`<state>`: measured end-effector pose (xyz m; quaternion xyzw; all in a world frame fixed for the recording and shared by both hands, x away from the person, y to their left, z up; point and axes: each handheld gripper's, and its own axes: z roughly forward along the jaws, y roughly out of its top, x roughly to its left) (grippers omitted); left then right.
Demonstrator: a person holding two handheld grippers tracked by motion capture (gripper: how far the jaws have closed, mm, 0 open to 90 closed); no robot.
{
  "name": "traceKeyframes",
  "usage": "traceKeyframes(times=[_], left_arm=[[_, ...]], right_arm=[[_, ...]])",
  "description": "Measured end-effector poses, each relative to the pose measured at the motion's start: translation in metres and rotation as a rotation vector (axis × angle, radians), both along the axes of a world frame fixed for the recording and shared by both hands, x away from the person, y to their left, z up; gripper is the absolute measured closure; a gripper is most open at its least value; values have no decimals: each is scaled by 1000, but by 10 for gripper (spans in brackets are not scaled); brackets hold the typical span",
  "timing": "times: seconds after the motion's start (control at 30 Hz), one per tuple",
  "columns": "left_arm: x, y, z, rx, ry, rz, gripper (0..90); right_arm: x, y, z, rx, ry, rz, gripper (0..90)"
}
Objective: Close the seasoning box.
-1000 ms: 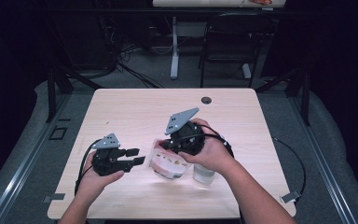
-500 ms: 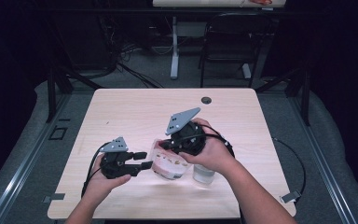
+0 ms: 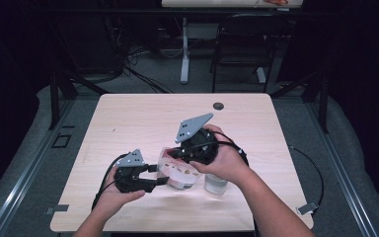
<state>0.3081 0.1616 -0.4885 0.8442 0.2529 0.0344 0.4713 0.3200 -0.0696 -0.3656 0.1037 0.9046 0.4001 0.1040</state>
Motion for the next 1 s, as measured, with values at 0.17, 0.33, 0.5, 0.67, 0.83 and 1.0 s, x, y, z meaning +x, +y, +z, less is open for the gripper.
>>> traceKeyframes(times=[0.17, 0.33, 0.5, 0.67, 0.83, 1.0], left_arm=[[0, -3, -1, 13, -2, -12, 461], [-1, -4, -2, 16, -3, -20, 456], [0, -5, -4, 2, -4, -32, 443], [-1, -8, -6, 15, -3, -51, 430], [-1, -11, -9, 22, -6, -66, 420], [-1, -14, -12, 26, -2, -76, 408]], right_arm=[[0, 1, 0, 3, -3, 3, 897], [0, 2, 1, 3, -4, 2, 897], [0, 3, 3, 14, -5, 2, 897], [0, 5, 4, 14, -9, 3, 897], [0, 6, 6, 17, -13, 9, 898], [-3, 8, 7, 16, -16, 20, 898]])
